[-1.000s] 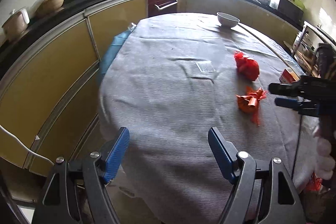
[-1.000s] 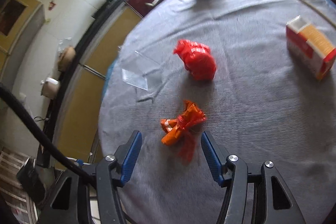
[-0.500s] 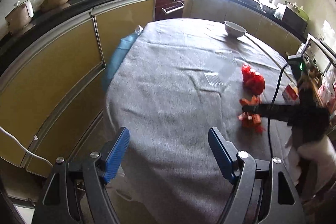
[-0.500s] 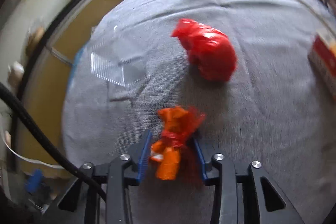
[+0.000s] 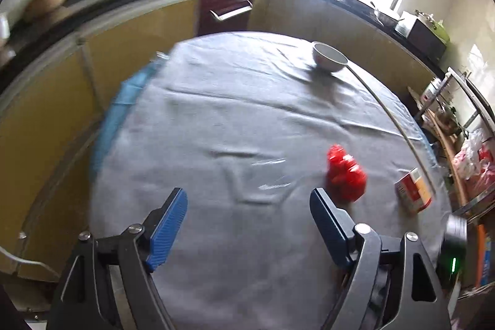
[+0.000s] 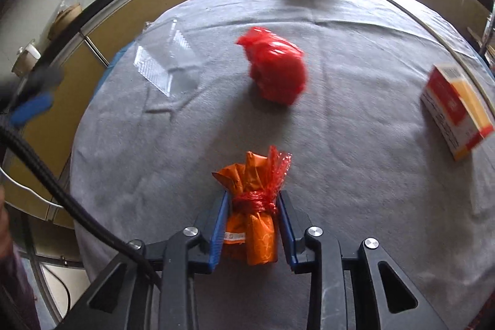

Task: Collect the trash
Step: 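Grasp the clear plastic tray with the left tool while the right tool lifts the bundle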

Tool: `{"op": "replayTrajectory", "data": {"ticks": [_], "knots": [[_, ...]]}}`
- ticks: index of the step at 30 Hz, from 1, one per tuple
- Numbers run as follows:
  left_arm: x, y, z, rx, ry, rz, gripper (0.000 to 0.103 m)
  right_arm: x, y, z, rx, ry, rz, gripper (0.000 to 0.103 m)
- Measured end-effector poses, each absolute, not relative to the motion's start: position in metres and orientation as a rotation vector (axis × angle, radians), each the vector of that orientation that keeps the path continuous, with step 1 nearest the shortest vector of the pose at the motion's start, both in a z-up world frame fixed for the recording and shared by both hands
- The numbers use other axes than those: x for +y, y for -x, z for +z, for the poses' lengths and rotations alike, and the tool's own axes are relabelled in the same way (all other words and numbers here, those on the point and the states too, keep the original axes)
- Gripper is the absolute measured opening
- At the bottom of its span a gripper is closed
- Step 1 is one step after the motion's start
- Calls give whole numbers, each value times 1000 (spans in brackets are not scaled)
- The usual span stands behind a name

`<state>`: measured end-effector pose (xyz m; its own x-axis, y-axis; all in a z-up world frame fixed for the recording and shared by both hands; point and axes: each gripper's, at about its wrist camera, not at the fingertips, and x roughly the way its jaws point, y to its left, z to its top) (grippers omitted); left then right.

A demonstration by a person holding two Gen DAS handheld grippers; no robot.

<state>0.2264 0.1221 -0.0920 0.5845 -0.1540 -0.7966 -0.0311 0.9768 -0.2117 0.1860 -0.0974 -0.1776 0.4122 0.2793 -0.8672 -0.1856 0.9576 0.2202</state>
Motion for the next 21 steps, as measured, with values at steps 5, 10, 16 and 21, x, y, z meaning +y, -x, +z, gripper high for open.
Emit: {"op": "replayTrajectory", "data": {"ticks": [5, 10, 16, 21], "knots": [[88, -275, -114, 1025, 224, -45, 82, -120, -170, -176, 1107, -141, 308, 34], [67, -301, -133, 1057, 145, 19, 82, -139, -159, -165, 1061, -163, 323, 34], [75, -312, -143, 1057, 206, 14, 53, -152, -145, -156, 1001, -171, 328, 34], [75, -307, -142, 1050, 204, 2, 51, -167, -135, -156, 989, -213, 317, 34]]}}
